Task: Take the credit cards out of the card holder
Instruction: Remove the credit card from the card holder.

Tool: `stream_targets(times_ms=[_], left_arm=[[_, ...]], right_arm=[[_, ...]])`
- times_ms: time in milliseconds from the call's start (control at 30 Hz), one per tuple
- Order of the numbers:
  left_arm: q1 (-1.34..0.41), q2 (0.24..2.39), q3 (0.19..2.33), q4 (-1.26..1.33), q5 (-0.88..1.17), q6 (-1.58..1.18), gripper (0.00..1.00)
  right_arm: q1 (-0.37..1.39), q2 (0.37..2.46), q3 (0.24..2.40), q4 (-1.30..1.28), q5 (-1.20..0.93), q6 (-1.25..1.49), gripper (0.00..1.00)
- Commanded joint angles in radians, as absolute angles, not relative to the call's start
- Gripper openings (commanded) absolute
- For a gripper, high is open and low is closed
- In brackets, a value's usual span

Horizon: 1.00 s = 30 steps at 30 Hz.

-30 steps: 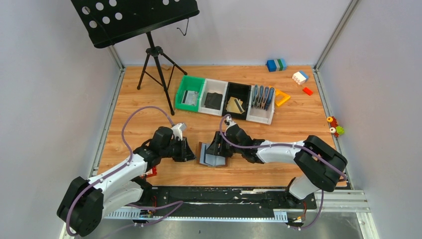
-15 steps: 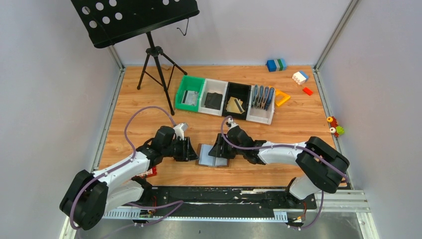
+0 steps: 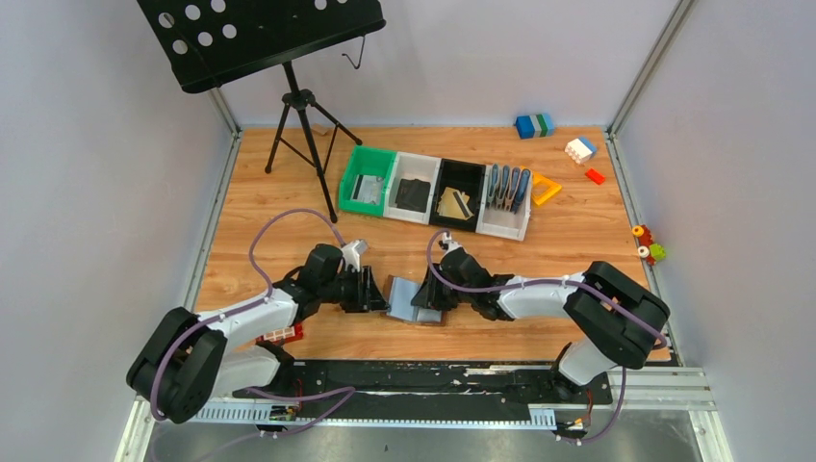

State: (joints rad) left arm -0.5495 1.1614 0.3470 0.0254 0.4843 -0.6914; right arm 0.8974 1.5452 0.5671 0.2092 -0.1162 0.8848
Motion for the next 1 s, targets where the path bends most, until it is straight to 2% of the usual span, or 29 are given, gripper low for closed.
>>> stream_targets(times_ms=[0, 167, 433, 533, 733, 967], left_arm=[[-0.549, 1.183, 0.352, 0.133, 0.532, -0.709, 0.47], [-0.549, 1.234, 0.355, 0.225, 0.586, -0.742, 0.45], [-0.549, 1.276, 0.364, 0.267, 0.618, -0.758, 0.23], [-0.549, 1.232, 0.364, 0.261, 0.613, -0.763, 0.22], [-0.548, 1.173, 0.368, 0.208, 0.608, -0.741, 0.28], [-0.549, 1.202, 0.369, 0.226, 0.618, -0.753, 0.23]], right_arm=[[0.891, 1.566, 0.530, 0.234, -0.112, 0.878, 0.21], [0.890, 1.566, 0.513, 0.253, -0.117, 0.884, 0.18], [0.887, 1.541, 0.485, 0.273, -0.122, 0.887, 0.17], [0.886, 1.531, 0.477, 0.275, -0.123, 0.888, 0.17], [0.885, 1.534, 0.474, 0.277, -0.128, 0.886, 0.15], [0.885, 1.537, 0.475, 0.287, -0.140, 0.888, 0.12]])
